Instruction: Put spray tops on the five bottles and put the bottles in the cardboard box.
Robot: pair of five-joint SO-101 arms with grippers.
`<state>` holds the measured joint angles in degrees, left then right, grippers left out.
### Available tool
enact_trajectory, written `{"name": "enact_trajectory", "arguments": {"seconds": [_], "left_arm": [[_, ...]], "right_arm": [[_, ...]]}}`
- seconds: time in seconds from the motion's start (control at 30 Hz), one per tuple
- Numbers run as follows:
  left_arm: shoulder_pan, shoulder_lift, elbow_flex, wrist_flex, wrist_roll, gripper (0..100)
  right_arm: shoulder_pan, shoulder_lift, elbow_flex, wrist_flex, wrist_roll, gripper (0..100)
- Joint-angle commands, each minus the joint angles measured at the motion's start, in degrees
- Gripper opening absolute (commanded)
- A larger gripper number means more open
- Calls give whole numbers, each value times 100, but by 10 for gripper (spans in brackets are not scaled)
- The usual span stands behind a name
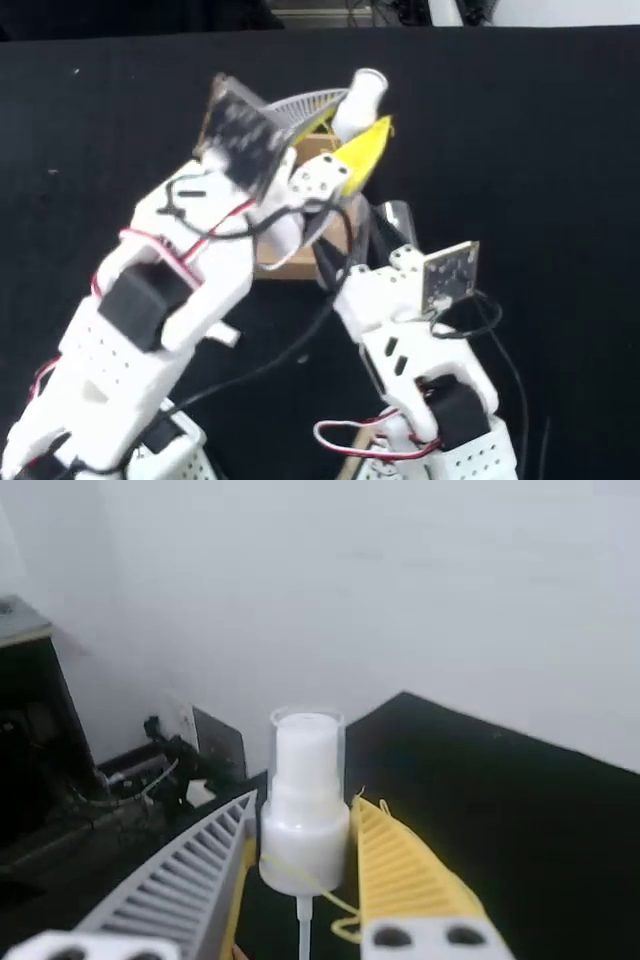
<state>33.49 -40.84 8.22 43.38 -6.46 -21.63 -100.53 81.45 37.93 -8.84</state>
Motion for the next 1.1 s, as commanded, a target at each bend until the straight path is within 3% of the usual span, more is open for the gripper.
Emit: {"name": "enact_trajectory", "arguments": {"seconds": [0.0, 0.2, 0.47, 0.87, 1.07], "left_arm": [[66, 800, -1138, 809, 44, 30], [48, 1248, -1684, 1266, 44, 39], [-57, 1248, -1719, 1503, 308, 314], [-1130, 1248, -2299, 1459, 325, 108], [-1543, 1319, -2009, 1002, 281, 64]], "right_arm": [[-26, -84, -57, -176, 26, 11], [-18, -84, -57, -176, 26, 11], [-18, -84, -66, -176, 26, 11], [-18, -84, -66, -176, 26, 11], [-18, -84, -75, -176, 26, 11]]}}
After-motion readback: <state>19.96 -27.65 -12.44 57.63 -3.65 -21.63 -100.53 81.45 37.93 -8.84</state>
